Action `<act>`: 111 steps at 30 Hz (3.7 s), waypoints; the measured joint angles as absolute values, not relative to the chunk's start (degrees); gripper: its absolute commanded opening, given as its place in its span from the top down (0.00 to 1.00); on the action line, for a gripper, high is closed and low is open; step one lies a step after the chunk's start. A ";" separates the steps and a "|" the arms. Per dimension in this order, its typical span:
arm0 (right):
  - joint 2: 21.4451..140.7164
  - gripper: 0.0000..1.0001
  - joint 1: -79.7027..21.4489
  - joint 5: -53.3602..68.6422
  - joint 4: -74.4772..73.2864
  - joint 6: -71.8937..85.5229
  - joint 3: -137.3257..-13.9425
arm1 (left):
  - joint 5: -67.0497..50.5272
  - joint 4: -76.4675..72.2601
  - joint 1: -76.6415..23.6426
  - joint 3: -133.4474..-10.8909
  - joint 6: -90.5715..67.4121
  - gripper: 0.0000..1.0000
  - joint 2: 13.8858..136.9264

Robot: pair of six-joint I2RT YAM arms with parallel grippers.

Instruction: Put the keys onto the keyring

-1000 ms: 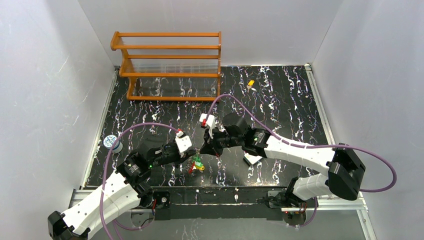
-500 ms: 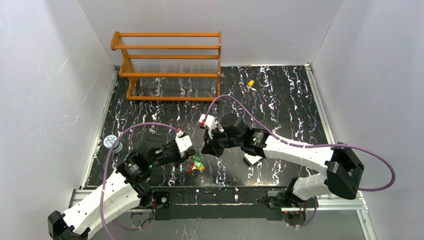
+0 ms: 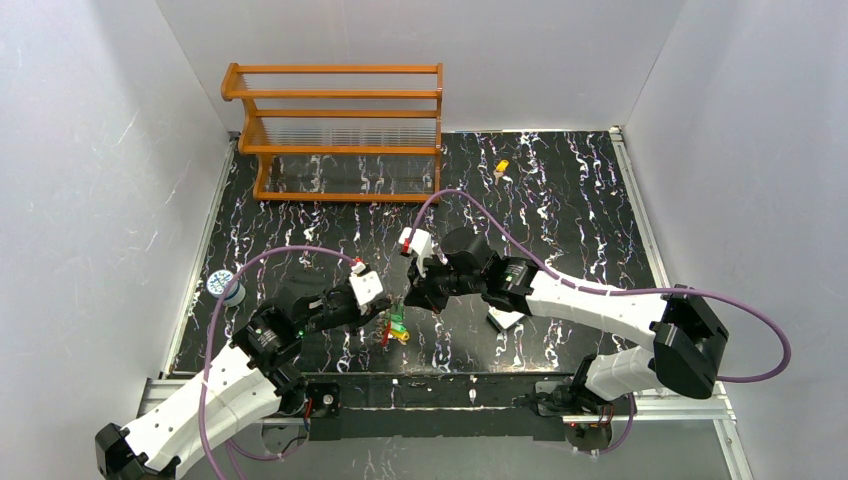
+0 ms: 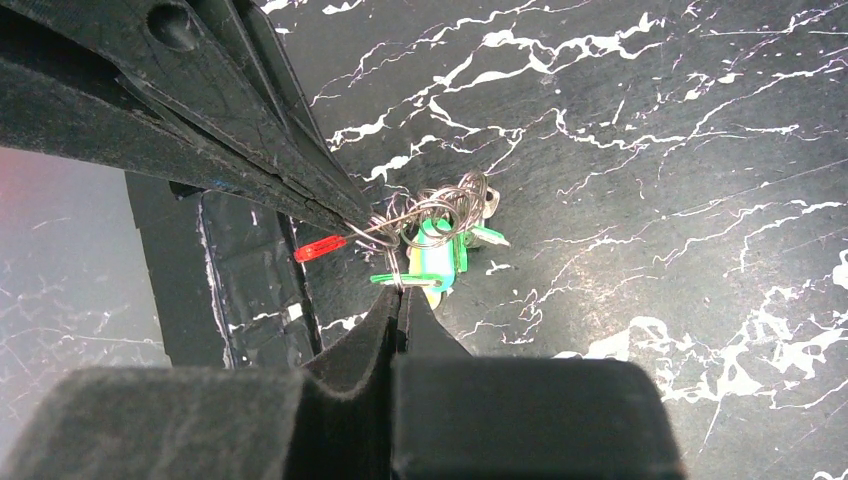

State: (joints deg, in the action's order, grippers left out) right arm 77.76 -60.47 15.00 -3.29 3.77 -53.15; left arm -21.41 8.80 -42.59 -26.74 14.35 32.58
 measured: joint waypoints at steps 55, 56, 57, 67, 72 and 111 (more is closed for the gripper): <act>68.20 0.75 -60.40 25.19 40.21 -11.11 -29.85 | -30.20 3.44 -42.61 -26.59 14.59 1.00 28.82; 68.40 0.78 -60.40 25.15 40.27 -11.07 -29.89 | -30.20 3.44 -42.61 -26.59 14.59 1.00 28.84; 68.62 0.80 -60.40 25.10 40.32 -10.98 -29.91 | -30.22 3.44 -42.61 -26.59 14.59 1.00 28.88; 68.79 0.99 -60.42 24.99 39.83 -11.38 -29.91 | -29.82 3.29 -42.59 -26.59 14.57 1.00 29.04; 67.48 0.99 -60.51 24.86 35.33 -13.85 -31.22 | -29.61 3.01 -42.61 -26.59 14.63 0.78 29.04; 77.38 0.99 -60.45 27.90 -13.17 -20.75 -56.95 | -29.50 4.10 -42.61 -26.59 14.24 0.73 34.02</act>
